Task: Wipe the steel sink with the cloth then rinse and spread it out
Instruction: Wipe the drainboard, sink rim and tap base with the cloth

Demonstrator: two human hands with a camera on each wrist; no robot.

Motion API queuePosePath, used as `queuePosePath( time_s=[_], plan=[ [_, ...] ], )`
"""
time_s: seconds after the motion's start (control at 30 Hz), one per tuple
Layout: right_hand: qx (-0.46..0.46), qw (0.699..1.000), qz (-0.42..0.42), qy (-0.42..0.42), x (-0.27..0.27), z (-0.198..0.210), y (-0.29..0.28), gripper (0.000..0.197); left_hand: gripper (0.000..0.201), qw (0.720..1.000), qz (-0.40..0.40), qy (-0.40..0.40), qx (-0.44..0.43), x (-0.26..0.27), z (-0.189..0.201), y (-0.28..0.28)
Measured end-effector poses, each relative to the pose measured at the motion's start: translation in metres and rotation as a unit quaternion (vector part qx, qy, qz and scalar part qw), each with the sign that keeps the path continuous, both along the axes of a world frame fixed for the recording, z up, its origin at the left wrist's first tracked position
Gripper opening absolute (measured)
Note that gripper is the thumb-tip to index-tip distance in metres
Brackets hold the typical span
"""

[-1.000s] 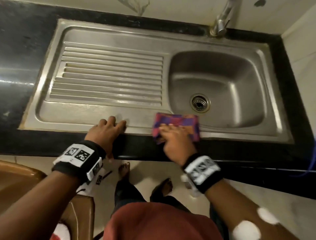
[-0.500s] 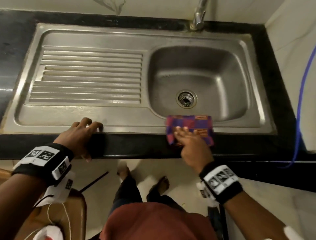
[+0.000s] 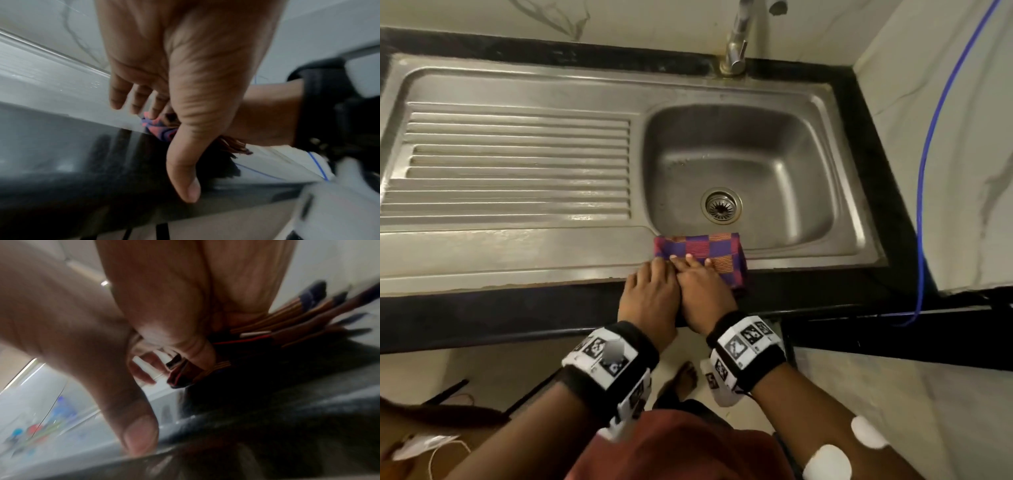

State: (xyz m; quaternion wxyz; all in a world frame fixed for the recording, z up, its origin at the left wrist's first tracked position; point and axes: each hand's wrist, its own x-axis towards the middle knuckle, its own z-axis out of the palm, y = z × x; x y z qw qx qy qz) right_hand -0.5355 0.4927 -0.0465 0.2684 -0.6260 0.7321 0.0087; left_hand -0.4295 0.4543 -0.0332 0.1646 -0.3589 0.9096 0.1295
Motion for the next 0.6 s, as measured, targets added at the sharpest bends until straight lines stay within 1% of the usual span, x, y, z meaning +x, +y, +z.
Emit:
queuePosePath(
  time_s=[0.07, 0.13, 0.17, 0.27, 0.3, 0.43, 0.5, 0.6],
  plan=[
    [-0.012, 0.999, -0.034, -0.024, -0.007, 0.002, 0.001, 0.058, 0.095, 1.000, 0.022, -0.002, 0.000, -0.006, -0.007, -0.009],
    [-0.019, 0.997, -0.071, -0.036, -0.032, 0.002, 0.012, 0.061, 0.104, 0.999, 0.036, -0.007, 0.038, -0.001, -0.009, -0.018],
    [-0.024, 0.995, -0.090, -0.034, -0.048, 0.003, 0.019, 0.062, 0.106, 0.997, 0.046, -0.006, 0.057, 0.001, -0.008, -0.021],
    [-0.029, 0.989, -0.144, -0.019, -0.109, 0.001, 0.046, 0.055, 0.092, 0.994, 0.069, 0.010, 0.083, 0.006, -0.007, -0.023],
    [-0.023, 0.987, -0.159, -0.009, -0.134, 0.001, 0.057, 0.053, 0.090, 0.994, 0.072, 0.012, 0.087, 0.008, -0.007, -0.023],
    [0.013, 0.972, -0.229, 0.042, -0.230, 0.014, 0.099, 0.048, 0.094, 0.992, 0.088, 0.018, 0.093, 0.007, -0.006, -0.021],
    [0.030, 0.970, -0.238, 0.051, -0.260, 0.018, 0.110, 0.048, 0.095, 0.992, 0.090, 0.016, 0.087, 0.006, -0.005, -0.020],
    [0.038, 0.971, -0.231, 0.046, -0.277, 0.013, 0.116, 0.048, 0.099, 0.993, 0.081, 0.018, 0.082, 0.008, -0.005, -0.020]
  ],
)
